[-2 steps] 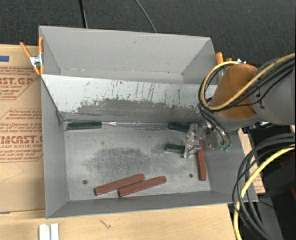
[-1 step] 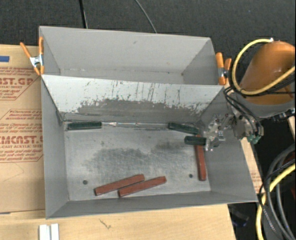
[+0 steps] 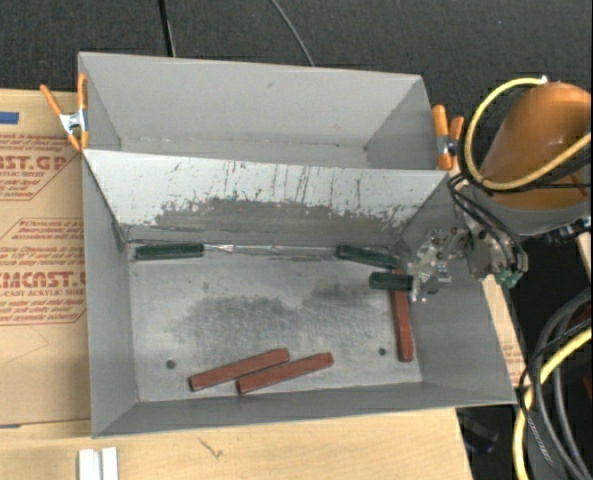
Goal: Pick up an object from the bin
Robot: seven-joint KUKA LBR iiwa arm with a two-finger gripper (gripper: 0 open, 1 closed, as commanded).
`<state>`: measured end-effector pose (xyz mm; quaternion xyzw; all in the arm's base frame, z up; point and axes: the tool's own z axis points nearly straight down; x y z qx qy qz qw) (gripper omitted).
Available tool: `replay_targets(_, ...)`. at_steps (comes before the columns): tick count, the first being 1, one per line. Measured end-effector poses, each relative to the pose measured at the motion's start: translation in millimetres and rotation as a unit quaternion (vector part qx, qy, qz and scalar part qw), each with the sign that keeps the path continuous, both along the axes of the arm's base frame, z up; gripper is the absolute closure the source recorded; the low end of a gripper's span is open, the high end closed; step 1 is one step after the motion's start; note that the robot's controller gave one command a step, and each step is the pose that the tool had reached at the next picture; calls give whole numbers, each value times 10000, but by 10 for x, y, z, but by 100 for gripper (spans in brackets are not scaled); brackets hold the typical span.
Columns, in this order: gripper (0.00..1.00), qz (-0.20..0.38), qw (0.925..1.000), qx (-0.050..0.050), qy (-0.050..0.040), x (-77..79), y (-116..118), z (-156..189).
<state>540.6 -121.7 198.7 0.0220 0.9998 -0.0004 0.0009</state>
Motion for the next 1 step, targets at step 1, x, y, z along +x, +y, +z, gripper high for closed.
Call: replay_targets(1,100,-493,9988,11,19,-23,-20,327)
